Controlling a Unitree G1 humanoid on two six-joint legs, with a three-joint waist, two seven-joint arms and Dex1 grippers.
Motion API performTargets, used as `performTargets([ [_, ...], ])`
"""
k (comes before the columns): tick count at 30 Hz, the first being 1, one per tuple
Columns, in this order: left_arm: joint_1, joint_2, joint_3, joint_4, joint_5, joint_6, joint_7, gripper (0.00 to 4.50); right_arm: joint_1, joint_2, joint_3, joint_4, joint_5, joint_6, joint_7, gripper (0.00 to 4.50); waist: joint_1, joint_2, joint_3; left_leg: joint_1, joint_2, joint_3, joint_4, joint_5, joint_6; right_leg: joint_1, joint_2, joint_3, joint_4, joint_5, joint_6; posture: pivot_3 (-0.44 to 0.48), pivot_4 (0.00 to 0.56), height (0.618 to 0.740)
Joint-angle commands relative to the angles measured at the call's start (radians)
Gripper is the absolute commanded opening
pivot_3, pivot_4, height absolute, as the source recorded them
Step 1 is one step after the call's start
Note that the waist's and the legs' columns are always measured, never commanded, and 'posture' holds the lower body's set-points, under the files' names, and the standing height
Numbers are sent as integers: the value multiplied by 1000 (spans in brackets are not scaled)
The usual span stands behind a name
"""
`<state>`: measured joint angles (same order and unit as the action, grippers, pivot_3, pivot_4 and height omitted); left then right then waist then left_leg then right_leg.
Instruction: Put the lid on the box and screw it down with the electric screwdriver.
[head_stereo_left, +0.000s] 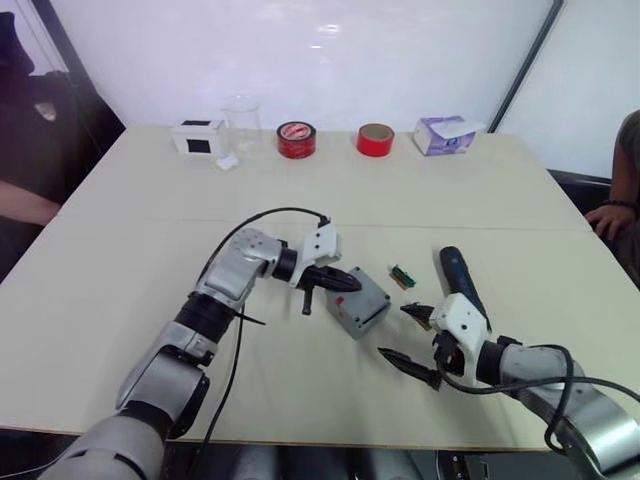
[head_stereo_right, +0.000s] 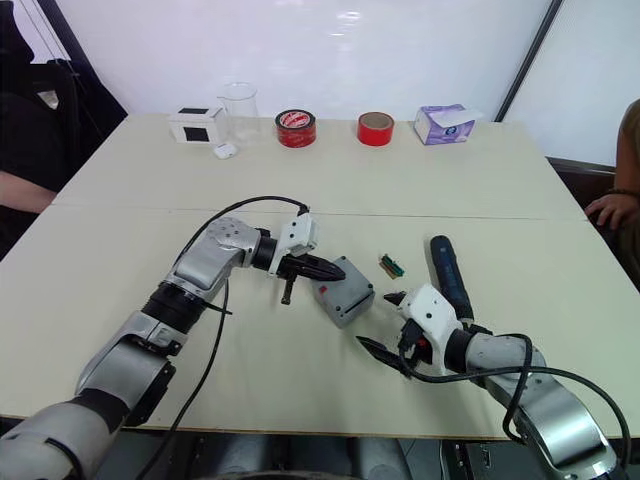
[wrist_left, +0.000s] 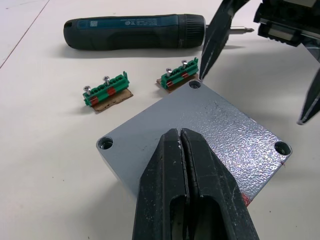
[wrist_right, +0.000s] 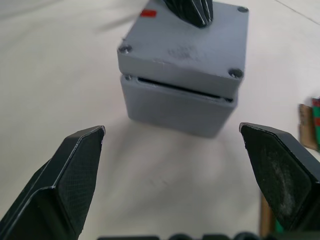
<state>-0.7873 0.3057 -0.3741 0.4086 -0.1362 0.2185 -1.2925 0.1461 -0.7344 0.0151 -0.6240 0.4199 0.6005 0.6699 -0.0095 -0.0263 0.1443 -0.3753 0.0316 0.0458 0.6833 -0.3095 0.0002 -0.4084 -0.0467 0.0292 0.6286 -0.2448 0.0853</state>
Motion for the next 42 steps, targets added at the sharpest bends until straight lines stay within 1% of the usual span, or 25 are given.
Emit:
performTargets([
  [1,35,5,-22,-36,2,49,-20,0,-13,4,-26,-49,28,28,-8,4461,-1,0,0,0,0,0,0,0,0,0,0,0,0,0,0,0,150,740],
  [6,52,-11,-29,-73,5,74,-6,0,-14,3,-27,-55,30,44,-10,4461,0,0,0,-1,0,0,0,0,0,-1,0,0,0,0,0,0,150,740],
  [12,34,-14,-20,-28,24,51,10,0,-8,-1,-42,-79,84,91,4,4461,0,0,1,-1,0,0,0,0,0,-1,0,0,-1,0,0,0,150,740],
  [17,14,-13,-8,-13,19,45,12,0,-18,13,-49,-81,110,121,-14,4461,-1,0,1,-1,0,0,-1,0,0,-1,-1,0,-1,0,0,0,150,740],
  [20,11,-10,-9,-15,19,44,9,0,-23,12,-48,-76,106,126,-19,3876,-1,0,3,-2,0,0,-1,0,0,-1,-1,-1,-2,0,0,0,150,740],
  [21,12,-9,-9,-18,18,44,8,0,-24,11,-48,-75,104,125,-20,3399,-1,0,3,-2,0,0,-1,0,0,-2,-1,-1,-2,0,0,0,150,740],
  [23,16,-5,-9,-31,15,49,5,0,-26,11,-53,-76,110,128,-20,2795,-1,0,4,-4,0,-1,-1,0,0,-3,-1,-1,-2,0,0,0,150,740],
  [24,18,-4,-9,-37,13,52,5,0,-27,11,-58,-80,118,132,-19,2586,-1,0,4,-6,0,-1,-1,0,0,-5,-1,-1,-2,0,0,0,150,740],
  [26,23,-3,-7,-56,5,64,3,0,-33,14,-64,-87,133,143,-21,1689,-1,0,4,-9,0,-1,-1,0,0,-7,-1,-1,-2,0,0,0,150,740],
  [27,25,-3,-4,-68,-3,72,1,0,-37,17,-64,-89,137,145,-24,1396,-1,0,4,-11,0,-1,-1,0,0,-9,-1,-1,-2,0,0,0,150,740],
  [30,35,2,13,-123,-38,116,-5,0,-54,26,-63,-87,143,153,-38,123,0,0,4,-16,0,-1,0,0,0,-15,0,-1,-1,0,0,0,150,740],
  [31,38,5,18,-141,-48,129,-8,0,-57,26,-62,-86,143,154,-40,50,-1,0,4,-16,0,-1,0,0,0,-15,0,-1,-1,0,0,0,150,740],
  [38,48,39,102,-300,-174,294,15,0,-61,26,-58,-78,141,158,-54,50,-1,2,11,-18,0,-1,-1,0,1,-17,0,-1,-1,0,0,0,150,740],
  [42,37,52,154,-308,-200,323,59,0,-66,26,-61,-72,146,158,-55,50,-1,2,12,-18,0,-1,-1,0,1,-17,1,-1,-1,0,1,0,150,740],
])
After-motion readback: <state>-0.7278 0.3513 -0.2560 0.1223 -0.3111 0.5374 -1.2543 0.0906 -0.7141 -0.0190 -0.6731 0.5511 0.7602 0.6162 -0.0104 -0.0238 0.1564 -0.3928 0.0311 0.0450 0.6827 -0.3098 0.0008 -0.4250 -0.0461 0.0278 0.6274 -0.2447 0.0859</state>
